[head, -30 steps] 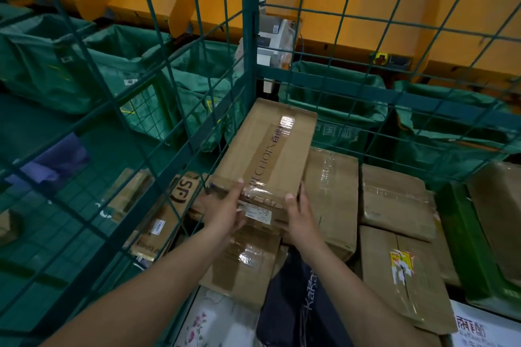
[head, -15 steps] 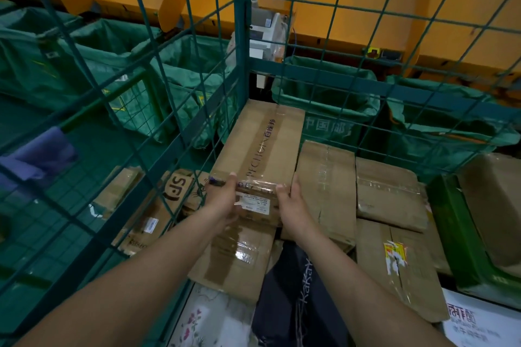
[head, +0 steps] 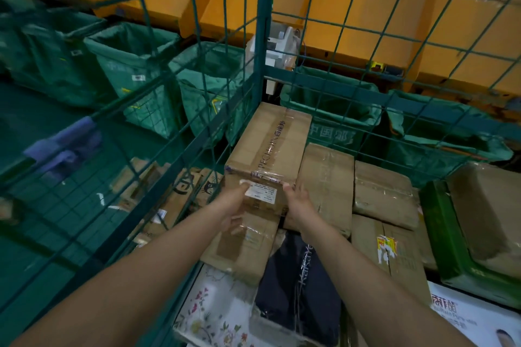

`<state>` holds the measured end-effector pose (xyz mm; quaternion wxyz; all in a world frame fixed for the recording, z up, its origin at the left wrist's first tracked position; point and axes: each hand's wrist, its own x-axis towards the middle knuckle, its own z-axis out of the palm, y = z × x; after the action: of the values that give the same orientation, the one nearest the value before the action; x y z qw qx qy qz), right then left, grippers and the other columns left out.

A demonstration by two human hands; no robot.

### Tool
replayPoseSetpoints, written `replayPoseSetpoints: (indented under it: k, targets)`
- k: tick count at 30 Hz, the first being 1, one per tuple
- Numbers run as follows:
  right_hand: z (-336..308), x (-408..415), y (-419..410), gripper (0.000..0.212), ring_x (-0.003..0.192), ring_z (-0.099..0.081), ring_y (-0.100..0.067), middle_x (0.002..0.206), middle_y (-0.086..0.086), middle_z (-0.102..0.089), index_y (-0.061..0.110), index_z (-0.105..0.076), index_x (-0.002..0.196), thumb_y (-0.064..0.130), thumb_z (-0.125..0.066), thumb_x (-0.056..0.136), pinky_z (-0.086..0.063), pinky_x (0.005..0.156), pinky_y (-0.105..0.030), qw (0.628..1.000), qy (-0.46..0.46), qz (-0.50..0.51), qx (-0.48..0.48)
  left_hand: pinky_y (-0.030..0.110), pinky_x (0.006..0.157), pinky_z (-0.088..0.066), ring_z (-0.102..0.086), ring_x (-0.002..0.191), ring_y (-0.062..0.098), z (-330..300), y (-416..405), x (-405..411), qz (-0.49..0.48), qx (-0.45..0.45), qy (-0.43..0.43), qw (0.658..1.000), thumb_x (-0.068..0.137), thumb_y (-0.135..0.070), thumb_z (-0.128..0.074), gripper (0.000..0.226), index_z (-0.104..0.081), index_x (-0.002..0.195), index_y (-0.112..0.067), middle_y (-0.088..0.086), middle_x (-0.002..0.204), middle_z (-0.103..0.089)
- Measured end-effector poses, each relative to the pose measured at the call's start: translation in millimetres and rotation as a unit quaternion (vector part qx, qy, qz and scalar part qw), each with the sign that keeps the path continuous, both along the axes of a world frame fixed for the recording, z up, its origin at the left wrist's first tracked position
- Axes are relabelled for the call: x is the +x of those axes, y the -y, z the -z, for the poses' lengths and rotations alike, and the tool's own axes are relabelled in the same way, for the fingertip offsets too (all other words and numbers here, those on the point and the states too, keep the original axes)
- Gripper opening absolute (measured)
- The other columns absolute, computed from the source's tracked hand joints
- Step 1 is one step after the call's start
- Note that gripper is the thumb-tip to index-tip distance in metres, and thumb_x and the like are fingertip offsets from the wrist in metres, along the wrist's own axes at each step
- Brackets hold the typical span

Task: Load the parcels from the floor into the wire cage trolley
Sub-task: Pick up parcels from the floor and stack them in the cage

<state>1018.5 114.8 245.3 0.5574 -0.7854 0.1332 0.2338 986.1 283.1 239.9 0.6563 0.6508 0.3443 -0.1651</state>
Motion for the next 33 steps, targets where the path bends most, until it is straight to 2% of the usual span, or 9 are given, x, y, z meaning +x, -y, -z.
replayPoseSetpoints:
  k: [6, 9, 12, 16, 21, 25, 29, 32, 33]
  targets:
    - [-20.5, -58.1, 12.8, 0.074, 0.138, -0.046, -0.029, 0.157, 0.004, -0.04, 0.03, -0.033, 0.157, 0.066, -0.05, 0.095, -0.044, 0.113, -0.051, 0.996, -0.018, -0.083, 0.027, 0.033, 0.078, -0.051, -0.055, 0.109, 0.022, -40.5, 13.6, -79.2, -0.012, -0.009, 0.016, 1.0, 0.099, -0.058, -0.054, 0.043, -0.051, 0.131, -0.031, 0.002, 0.141, -0.049]
    - [-51.4, -101.4, 21.3, 0.051, 0.131, -0.052, -0.029, 0.147, 0.0, -0.05, 0.022, -0.045, 0.148, 0.05, -0.045, 0.105, -0.046, 0.11, -0.048, 0.992, 0.002, -0.121, 0.026, 0.036, 0.089, -0.053, -0.057, 0.111, 0.022, -54.8, 26.0, -120.1, -0.019, -0.006, 0.045, 0.999, 0.097, -0.061, -0.055, 0.048, -0.051, 0.137, -0.035, 0.001, 0.145, -0.049]
    - [-70.6, -144.2, 41.3, 0.057, 0.138, -0.045, -0.029, 0.154, -0.002, -0.044, 0.024, -0.04, 0.153, 0.055, -0.044, 0.105, -0.043, 0.111, -0.046, 0.987, 0.001, -0.159, 0.014, 0.037, 0.094, -0.053, -0.061, 0.111, 0.021, -66.9, 44.0, -168.0, -0.018, 0.001, 0.087, 0.996, 0.091, -0.071, -0.057, 0.068, -0.046, 0.146, -0.033, -0.001, 0.141, -0.055]
    - [-84.8, -203.9, 72.6, 0.051, 0.122, -0.052, -0.022, 0.148, -0.001, -0.047, 0.022, -0.043, 0.148, 0.049, -0.048, 0.105, -0.051, 0.088, -0.034, 0.979, -0.033, -0.193, 0.053, 0.034, 0.089, -0.056, -0.065, 0.114, 0.02, -78.0, 78.2, -241.0, -0.035, -0.009, 0.144, 0.989, 0.095, -0.061, -0.059, 0.062, -0.049, 0.146, -0.027, 0.001, 0.139, -0.061]
    - [-71.9, -275.3, 102.3, 0.046, 0.126, -0.055, -0.024, 0.141, -0.002, -0.056, 0.023, -0.048, 0.142, 0.046, -0.056, 0.103, -0.048, 0.109, -0.044, 0.966, -0.025, -0.246, 0.082, 0.034, 0.091, -0.057, -0.065, 0.116, 0.018, -71.6, 115.1, -341.1, -0.045, 0.004, 0.181, 0.982, 0.097, -0.057, -0.057, 0.055, -0.051, 0.142, -0.025, -0.002, 0.133, -0.064]
    - [-51.6, -339.7, 106.4, 0.046, 0.121, -0.059, -0.019, 0.136, 0.0, -0.06, 0.02, -0.052, 0.14, 0.043, -0.06, 0.101, -0.054, 0.099, -0.035, 0.953, -0.045, -0.284, 0.096, 0.035, 0.093, -0.058, -0.065, 0.119, 0.02, -55.7, 133.1, -418.8, -0.083, -0.005, 0.169, 0.982, 0.098, -0.055, -0.057, 0.052, -0.055, 0.137, -0.022, -0.001, 0.133, -0.065]
    - [-31.6, -404.4, 100.0, 0.039, 0.12, -0.059, -0.045, 0.134, -0.027, -0.059, 0.011, -0.058, 0.136, 0.032, -0.059, 0.103, -0.05, 0.106, -0.05, 0.931, -0.08, -0.342, 0.094, 0.036, 0.095, -0.055, -0.065, 0.117, 0.021, -36.9, 136.0, -492.9, -0.139, -0.014, 0.146, 0.979, 0.101, -0.052, -0.055, 0.046, -0.057, 0.136, -0.023, -0.001, 0.134, -0.065]
    - [-17.0, -457.0, 89.0, 0.016, 0.084, -0.069, -0.018, 0.096, -0.007, -0.067, 0.022, -0.062, 0.111, 0.035, -0.062, 0.102, -0.058, 0.079, -0.034, 0.91, -0.106, -0.394, 0.081, 0.038, 0.097, -0.053, -0.066, 0.108, 0.018, -21.9, 134.1, -557.6, -0.205, -0.017, 0.135, 0.969, 0.101, -0.05, -0.054, 0.032, -0.061, 0.123, -0.028, -0.001, 0.132, -0.066]
    - [-11.7, -473.2, 83.7, 0.016, 0.091, -0.067, -0.013, 0.1, 0.001, -0.066, 0.024, -0.061, 0.11, 0.037, -0.063, 0.101, -0.057, 0.085, -0.033, 0.902, -0.107, -0.412, 0.074, 0.037, 0.094, -0.053, -0.067, 0.106, 0.016, -18.0, 131.9, -579.6, -0.224, -0.017, 0.132, 0.965, 0.101, -0.051, -0.054, 0.031, -0.061, 0.122, -0.03, -0.002, 0.13, -0.066]
